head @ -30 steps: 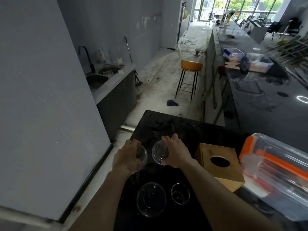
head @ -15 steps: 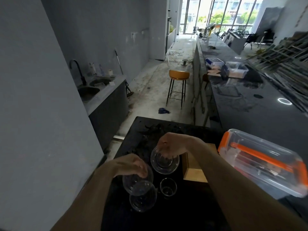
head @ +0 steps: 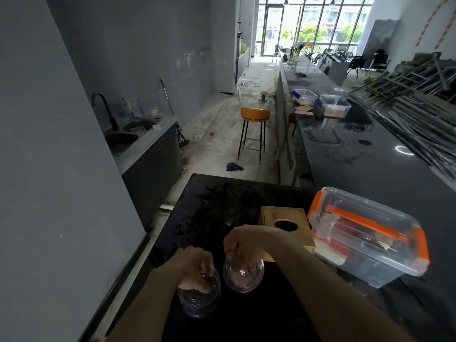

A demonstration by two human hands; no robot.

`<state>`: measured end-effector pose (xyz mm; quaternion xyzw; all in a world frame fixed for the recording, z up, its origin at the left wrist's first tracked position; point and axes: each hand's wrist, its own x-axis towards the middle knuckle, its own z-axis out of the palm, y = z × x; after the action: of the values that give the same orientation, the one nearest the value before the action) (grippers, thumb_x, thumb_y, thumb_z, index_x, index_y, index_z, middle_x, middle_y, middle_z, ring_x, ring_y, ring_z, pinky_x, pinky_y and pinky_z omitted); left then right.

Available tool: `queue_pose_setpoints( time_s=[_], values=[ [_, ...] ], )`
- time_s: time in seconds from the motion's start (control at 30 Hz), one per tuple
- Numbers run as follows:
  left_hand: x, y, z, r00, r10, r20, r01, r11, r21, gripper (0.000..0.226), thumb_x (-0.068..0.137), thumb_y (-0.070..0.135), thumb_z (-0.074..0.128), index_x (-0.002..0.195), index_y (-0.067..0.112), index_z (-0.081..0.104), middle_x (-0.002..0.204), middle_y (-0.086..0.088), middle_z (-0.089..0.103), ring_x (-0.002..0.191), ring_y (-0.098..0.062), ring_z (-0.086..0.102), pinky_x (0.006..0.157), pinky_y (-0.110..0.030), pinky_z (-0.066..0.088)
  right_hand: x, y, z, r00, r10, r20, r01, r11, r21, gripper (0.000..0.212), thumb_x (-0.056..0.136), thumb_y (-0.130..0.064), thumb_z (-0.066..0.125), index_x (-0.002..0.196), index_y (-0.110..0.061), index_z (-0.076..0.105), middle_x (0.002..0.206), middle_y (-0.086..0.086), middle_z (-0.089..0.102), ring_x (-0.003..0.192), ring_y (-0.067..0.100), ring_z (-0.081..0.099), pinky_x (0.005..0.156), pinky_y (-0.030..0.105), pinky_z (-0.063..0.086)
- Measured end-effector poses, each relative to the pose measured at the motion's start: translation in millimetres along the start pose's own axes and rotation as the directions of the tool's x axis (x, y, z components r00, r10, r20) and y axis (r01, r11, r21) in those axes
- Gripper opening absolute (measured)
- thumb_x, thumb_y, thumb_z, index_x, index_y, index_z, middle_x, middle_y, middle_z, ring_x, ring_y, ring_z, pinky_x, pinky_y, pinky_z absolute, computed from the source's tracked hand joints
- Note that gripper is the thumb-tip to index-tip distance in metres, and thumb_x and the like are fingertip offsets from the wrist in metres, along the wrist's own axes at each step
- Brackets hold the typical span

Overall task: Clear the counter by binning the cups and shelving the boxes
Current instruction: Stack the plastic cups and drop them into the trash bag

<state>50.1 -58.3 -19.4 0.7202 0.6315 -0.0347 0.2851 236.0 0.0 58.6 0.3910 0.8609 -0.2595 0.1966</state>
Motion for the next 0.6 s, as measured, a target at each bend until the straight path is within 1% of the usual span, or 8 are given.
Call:
queue_pose_setpoints(
  time_s=[0.1, 0.17, 0.23, 0.3, 0.4, 0.47, 0.53, 0.6],
  values=[
    [0, -5, 2, 1.0, -0.026, -0.018, 0.024, 0.996, -0.086, 0.028, 0.072, 0.033, 0.082, 0.091, 0.038, 0.062, 0.095, 0.017, 0.058, 0.099, -0.011, 0.06, 0.092, -0.032, 0.051, 5, 6, 14, 0.998, 0.021, -0.053, -0.019, 0.999, 0.048, 0.021, 0.089, -0.014, 0.073, 0.109, -0.016, 0.07, 0.119, 0.01, 0.073, 0.106, 0.029, 0.071, 0.092, 0.042, 0.061],
    [2, -8, 1, 0.999, -0.017, -0.049, 0.01, 0.99, -0.14, 0.03, 0.074, 0.028, 0.081, 0.084, 0.04, 0.056, 0.098, 0.015, 0.059, 0.092, -0.009, 0.061, 0.082, -0.028, 0.053, 9, 9, 19, 0.994, 0.021, -0.109, -0.013, 0.997, 0.071, 0.015, 0.087, -0.011, 0.073, 0.098, -0.019, 0.068, 0.118, 0.011, 0.072, 0.105, 0.03, 0.071, 0.091, 0.045, 0.062],
    [2, -10, 1, 0.997, 0.004, -0.082, -0.017, 0.987, -0.159, 0.03, 0.076, 0.024, 0.082, 0.087, 0.037, 0.058, 0.1, 0.015, 0.057, 0.085, -0.006, 0.059, 0.075, -0.021, 0.048, 14, 9, 22, 0.987, 0.044, -0.157, -0.029, 0.995, 0.097, 0.022, 0.084, -0.009, 0.076, 0.088, -0.026, 0.063, 0.115, 0.009, 0.071, 0.102, 0.028, 0.07, 0.088, 0.043, 0.063],
    [2, -12, 2, 0.995, 0.009, -0.096, -0.027, 0.983, -0.182, 0.028, 0.077, 0.023, 0.083, 0.091, 0.033, 0.061, 0.102, 0.014, 0.055, 0.079, -0.004, 0.058, 0.074, -0.02, 0.047, 18, 10, 26, 0.978, 0.052, -0.2, -0.034, 0.995, 0.091, 0.026, 0.083, -0.008, 0.075, 0.085, -0.029, 0.06, 0.114, 0.006, 0.069, 0.101, 0.026, 0.069, 0.085, 0.04, 0.063],
    [1, -15, 4, 0.993, -0.012, -0.12, -0.017, 0.972, -0.234, 0.029, 0.076, 0.025, 0.083, 0.088, 0.035, 0.059, 0.102, 0.012, 0.059, 0.083, -0.005, 0.061, 0.074, -0.019, 0.048, 23, 12, 30, 0.969, 0.036, -0.246, -0.01, 0.995, 0.104, 0.023, 0.083, -0.012, 0.074, 0.089, -0.029, 0.061, 0.119, 0.004, 0.061, 0.104, 0.026, 0.064, 0.086, 0.04, 0.061],
    [-1, -15, 1, 0.989, -0.055, -0.139, 0.015, 0.961, -0.277, 0.026, 0.073, 0.029, 0.08, 0.083, 0.037, 0.057, 0.099, 0.011, 0.063, 0.087, -0.008, 0.063, 0.077, -0.024, 0.053, 26, 14, 30, 0.969, 0.032, -0.246, -0.006, 0.994, 0.105, 0.017, 0.084, -0.015, 0.075, 0.094, -0.025, 0.066, 0.12, 0.002, 0.057, 0.106, 0.026, 0.062, 0.087, 0.04, 0.06],
    [-4, -15, -4, 0.989, -0.09, -0.121, 0.051, 0.954, -0.297, 0.018, 0.071, 0.033, 0.074, 0.08, 0.033, 0.059, 0.098, 0.011, 0.064, 0.091, -0.009, 0.063, 0.079, -0.031, 0.055, 29, 16, 31, 0.971, 0.041, -0.236, -0.017, 0.994, 0.104, 0.014, 0.083, -0.017, 0.077, 0.087, -0.025, 0.066, 0.11, 0.0, 0.057, 0.103, 0.026, 0.063, 0.085, 0.039, 0.059],
    [-8, -13, -10, 0.994, -0.091, -0.063, 0.07, 0.958, -0.277, 0.015, 0.072, 0.034, 0.072, 0.079, 0.03, 0.06, 0.1, 0.01, 0.061, 0.094, -0.011, 0.061, 0.077, -0.03, 0.051, 32, 16, 34, 0.978, 0.04, -0.205, -0.024, 0.997, 0.08, 0.022, 0.085, -0.017, 0.075, 0.08, -0.029, 0.058, 0.103, 0.0, 0.06, 0.097, 0.024, 0.062, 0.081, 0.036, 0.055]
  ],
)
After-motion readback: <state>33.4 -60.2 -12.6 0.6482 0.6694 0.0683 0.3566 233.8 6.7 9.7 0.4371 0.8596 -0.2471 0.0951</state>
